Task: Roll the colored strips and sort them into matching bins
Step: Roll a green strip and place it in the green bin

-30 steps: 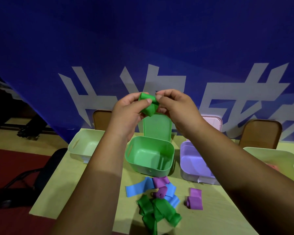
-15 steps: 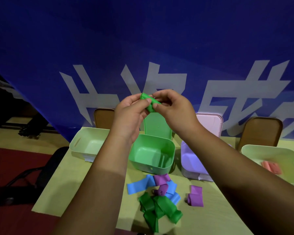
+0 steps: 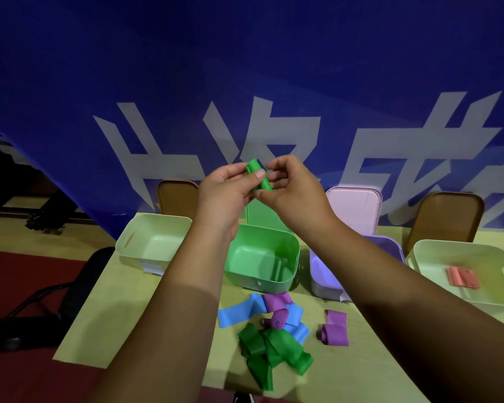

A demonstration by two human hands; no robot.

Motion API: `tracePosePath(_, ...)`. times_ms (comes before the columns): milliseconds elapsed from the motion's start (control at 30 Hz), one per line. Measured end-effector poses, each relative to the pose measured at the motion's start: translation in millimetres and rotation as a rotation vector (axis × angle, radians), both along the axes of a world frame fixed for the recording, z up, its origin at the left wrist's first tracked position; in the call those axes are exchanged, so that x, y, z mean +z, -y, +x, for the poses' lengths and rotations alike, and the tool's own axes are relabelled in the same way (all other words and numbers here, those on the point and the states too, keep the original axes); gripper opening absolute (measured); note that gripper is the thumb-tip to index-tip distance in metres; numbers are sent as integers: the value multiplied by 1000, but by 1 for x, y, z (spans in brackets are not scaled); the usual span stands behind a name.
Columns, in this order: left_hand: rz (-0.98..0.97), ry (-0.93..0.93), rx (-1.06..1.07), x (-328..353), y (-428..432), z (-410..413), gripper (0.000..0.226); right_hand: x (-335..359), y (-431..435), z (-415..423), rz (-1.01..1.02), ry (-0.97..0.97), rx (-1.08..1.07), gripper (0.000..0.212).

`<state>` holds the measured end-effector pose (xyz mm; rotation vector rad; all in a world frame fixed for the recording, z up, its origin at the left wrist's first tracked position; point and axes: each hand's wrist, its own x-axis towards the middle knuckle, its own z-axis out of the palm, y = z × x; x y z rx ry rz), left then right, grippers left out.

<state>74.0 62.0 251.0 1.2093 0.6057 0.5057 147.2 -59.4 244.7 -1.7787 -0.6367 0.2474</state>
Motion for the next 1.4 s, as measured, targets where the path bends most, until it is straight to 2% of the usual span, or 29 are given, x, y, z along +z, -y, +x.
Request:
tracePosePath(167, -6, -34, -36, -10, -8, 0, 37, -8, 3, 5, 41, -165, 59, 37)
tracePosePath(400, 7, -56, -86, -22, -15, 9, 37, -28, -4, 18, 6, -270, 58, 32)
tracePosePath(733, 31, -128, -85, -57, -21, 35, 37, -65, -16, 39, -125, -226, -12, 23)
tracePosePath(833, 13, -171, -94, -71, -25, 42, 39, -80, -16, 46, -156, -252, -28, 27)
tracePosePath(1000, 6, -267, -121, -90, -27, 55, 40, -105, -15, 54, -239, -212, -56, 20)
tracePosePath(1233, 43, -398, -169, -130, -34, 74, 31, -142, -18, 60, -271, -306, -88, 14)
tracePosePath(1400, 60, -528, -183, -175, -35, 85, 35, -174, -13, 69, -421, -378, -5, 19)
